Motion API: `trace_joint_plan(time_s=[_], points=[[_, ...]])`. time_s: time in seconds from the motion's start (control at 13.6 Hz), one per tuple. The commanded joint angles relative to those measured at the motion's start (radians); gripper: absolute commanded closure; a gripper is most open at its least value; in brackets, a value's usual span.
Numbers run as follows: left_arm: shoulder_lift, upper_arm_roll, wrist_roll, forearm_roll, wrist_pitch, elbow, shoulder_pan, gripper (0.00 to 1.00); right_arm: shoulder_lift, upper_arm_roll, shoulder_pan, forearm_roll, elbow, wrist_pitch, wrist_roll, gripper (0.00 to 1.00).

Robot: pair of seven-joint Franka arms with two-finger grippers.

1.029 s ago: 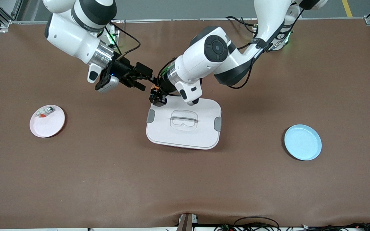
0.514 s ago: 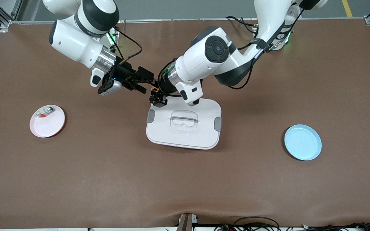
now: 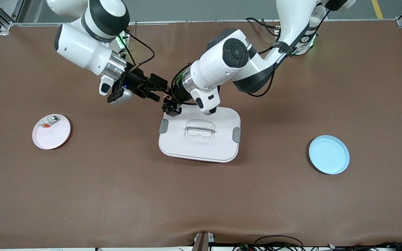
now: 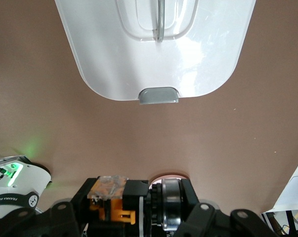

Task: Transfer orange switch to right arm and place
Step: 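Grasp the switch with the right gripper beside the left gripper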

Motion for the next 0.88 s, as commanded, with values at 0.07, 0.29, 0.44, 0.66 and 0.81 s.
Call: trace_joint_plan(time_s=[0.07, 0.29, 0.44, 0.66, 0.81], points=[[-0.004, 0.004, -0.01, -0.016, -0.014, 0.015, -0.007, 1.0, -0.002, -0.009, 0.02, 0.041, -0.007, 0.002, -0.018, 0.13], [-0.004, 0.004, -0.01, -0.014, -0.015, 0.015, -0.007, 1.0, -0.003, -0.009, 0.024, 0.042, -0.005, 0.007, -0.014, 0.49], [-0.007, 0.004, -0.009, -0.011, -0.015, 0.015, -0.007, 1.0, -0.005, -0.008, 0.024, 0.042, -0.004, 0.008, -0.012, 0.82], [-0.01, 0.004, -0.009, -0.01, -0.017, 0.015, -0.004, 1.0, -0.005, -0.009, 0.024, 0.042, -0.005, 0.01, -0.007, 1.0], [-0.012, 0.004, -0.009, -0.01, -0.021, 0.015, -0.002, 1.0, -0.003, -0.009, 0.024, 0.042, -0.002, 0.001, 0.003, 1.0]])
